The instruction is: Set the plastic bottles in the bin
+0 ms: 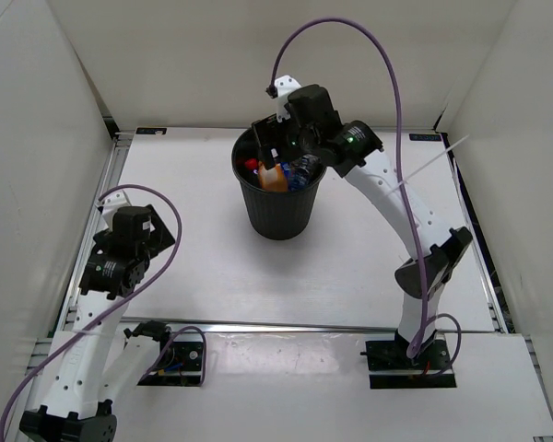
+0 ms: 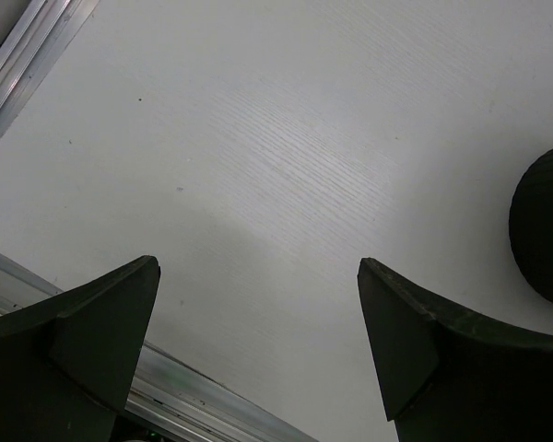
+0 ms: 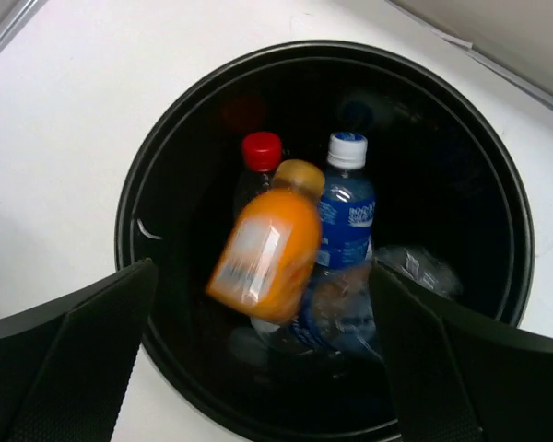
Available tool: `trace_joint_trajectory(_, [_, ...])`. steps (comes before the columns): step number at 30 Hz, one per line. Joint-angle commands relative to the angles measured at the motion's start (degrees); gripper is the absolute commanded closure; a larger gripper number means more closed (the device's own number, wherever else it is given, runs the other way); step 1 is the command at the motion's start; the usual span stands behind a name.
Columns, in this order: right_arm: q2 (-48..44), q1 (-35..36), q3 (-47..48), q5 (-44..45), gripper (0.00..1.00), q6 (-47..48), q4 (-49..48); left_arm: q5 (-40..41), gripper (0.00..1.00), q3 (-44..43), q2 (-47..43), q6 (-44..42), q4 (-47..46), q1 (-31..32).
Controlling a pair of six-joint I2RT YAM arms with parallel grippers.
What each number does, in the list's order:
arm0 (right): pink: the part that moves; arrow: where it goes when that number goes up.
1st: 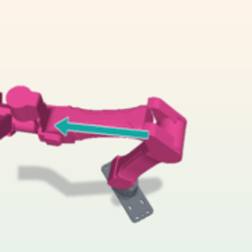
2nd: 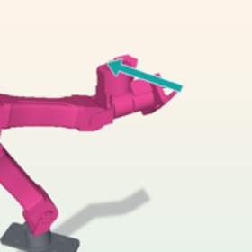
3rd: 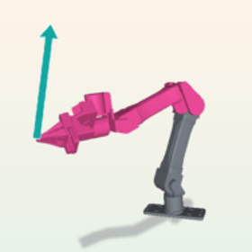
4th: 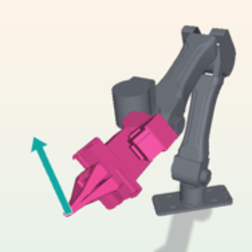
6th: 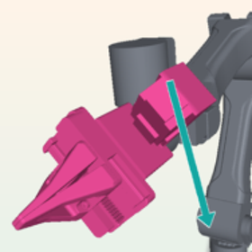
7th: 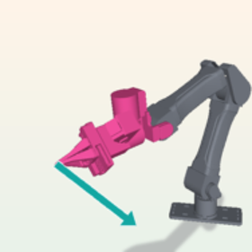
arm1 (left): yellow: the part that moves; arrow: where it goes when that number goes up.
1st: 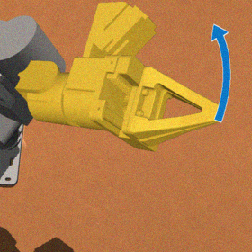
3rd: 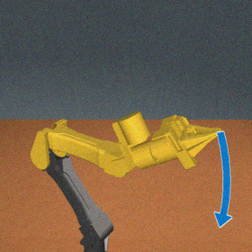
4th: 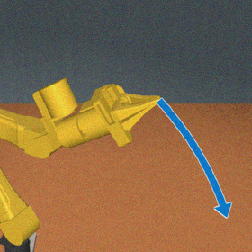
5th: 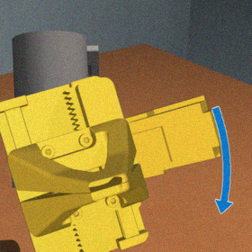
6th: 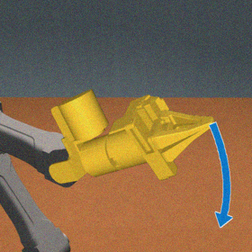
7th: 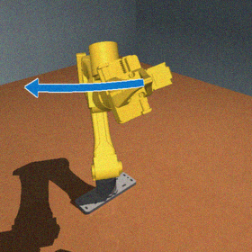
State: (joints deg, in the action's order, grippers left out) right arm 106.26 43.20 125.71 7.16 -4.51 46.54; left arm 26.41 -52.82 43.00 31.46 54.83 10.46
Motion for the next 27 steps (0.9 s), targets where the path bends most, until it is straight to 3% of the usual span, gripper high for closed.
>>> trace_joint_trajectory(1, [-3.7, 0.3, 0.9, -1.3, 0.00, -1.6, -1.4, 0.7, 0.00, 0.3, 0.1, 1.0, -1.0, -0.3])
trace_joint_trajectory(4, [-6.1, -0.2, 0.1, 5.2, 0.00, -3.5, 0.7, 0.7, 0.00, 0.8, 1.4, 1.0, -1.0, -0.3])
trace_joint_trajectory(8, [-14.6, -4.8, -7.0, 16.3, 0.00, -17.8, 4.5, 3.0, 0.00, 0.8, 1.9, 2.4, -1.6, -0.3])
trace_joint_trajectory(10, [-18.0, -9.2, -13.3, 10.8, 0.00, -23.9, 6.2, 4.4, 0.00, 1.4, 1.2, 3.9, -3.9, -0.3])
trace_joint_trajectory(13, [-20.9, -20.7, -19.6, -10.1, 0.00, -26.9, 6.9, 4.4, 0.00, 4.2, -1.1, 5.5, -5.9, -0.3])
trace_joint_trajectory(15, [-18.9, -26.5, -20.3, -16.5, 0.00, -26.0, 11.8, 3.9, 0.00, 5.1, -1.1, 6.9, -6.5, -0.3])
trace_joint_trajectory(20, [-12.7, -35.2, -17.7, -19.3, 0.00, -25.5, 25.7, 3.9, 0.00, 6.4, -1.6, 7.4, -6.5, -0.3])
trace_joint_trajectory(27, [-26.1, -42.3, -34.2, -25.2, 0.00, -23.7, 11.5, 7.3, 0.00, 3.8, 1.8, 6.8, -8.2, -0.3])
